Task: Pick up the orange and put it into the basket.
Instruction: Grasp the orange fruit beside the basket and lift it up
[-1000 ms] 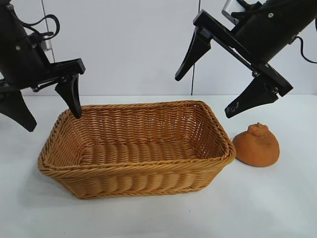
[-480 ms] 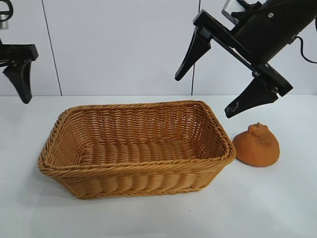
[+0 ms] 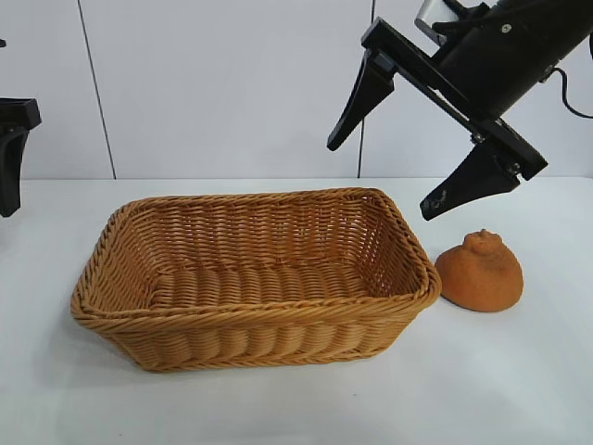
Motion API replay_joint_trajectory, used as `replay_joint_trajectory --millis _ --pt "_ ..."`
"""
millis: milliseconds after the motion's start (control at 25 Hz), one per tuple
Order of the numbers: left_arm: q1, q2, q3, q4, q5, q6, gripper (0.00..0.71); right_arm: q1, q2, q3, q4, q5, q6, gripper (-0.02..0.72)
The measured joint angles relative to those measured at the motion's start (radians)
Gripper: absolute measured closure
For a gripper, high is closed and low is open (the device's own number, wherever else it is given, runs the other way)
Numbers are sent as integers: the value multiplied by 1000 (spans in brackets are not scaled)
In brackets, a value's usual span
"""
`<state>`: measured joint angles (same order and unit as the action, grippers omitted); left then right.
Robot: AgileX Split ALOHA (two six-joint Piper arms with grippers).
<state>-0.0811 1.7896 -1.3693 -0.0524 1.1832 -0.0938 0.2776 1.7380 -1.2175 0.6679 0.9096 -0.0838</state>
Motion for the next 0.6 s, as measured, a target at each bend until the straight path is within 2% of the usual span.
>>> replay_joint_trajectory --millis 360,600 --pt "-33 -179 66 0 28 10 121 0 0 0 1 4 0 10" --pt "-33 -370 200 1 28 12 121 0 0 0 1 4 0 10"
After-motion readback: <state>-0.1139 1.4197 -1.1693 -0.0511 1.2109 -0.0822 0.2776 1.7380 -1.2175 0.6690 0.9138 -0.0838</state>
